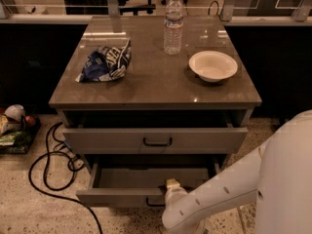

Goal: Open middle drawer

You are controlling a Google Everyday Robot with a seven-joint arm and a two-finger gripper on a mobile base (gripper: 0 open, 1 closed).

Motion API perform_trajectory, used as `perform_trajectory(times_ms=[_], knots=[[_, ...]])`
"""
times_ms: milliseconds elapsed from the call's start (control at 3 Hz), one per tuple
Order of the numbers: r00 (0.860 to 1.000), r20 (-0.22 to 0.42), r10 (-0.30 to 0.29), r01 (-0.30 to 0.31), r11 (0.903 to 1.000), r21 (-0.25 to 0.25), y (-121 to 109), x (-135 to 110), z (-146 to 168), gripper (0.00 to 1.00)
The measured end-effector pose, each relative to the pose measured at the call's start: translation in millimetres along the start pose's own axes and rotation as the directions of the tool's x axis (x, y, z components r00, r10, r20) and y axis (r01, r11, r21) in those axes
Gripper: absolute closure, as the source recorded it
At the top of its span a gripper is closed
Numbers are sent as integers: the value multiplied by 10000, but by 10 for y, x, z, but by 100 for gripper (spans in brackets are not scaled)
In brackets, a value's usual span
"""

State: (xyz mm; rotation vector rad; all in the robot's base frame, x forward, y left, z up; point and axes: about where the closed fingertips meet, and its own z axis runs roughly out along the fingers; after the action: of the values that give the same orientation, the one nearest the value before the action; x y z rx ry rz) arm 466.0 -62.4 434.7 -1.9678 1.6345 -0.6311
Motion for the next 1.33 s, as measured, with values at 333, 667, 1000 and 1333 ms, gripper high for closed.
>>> perform_trajectory(times_ms=[333,667,1000,1333], knots=[[10000,-15,-9,9,10000,11,-6,2,-9,0],[10000,-52,-28,28,10000,37,-17,9,-32,0],[9992,-389,-46,54,9998,214,-139,100,-271,0],[9911,-1285,-352,434,9972,614,-396,293,-766,0]])
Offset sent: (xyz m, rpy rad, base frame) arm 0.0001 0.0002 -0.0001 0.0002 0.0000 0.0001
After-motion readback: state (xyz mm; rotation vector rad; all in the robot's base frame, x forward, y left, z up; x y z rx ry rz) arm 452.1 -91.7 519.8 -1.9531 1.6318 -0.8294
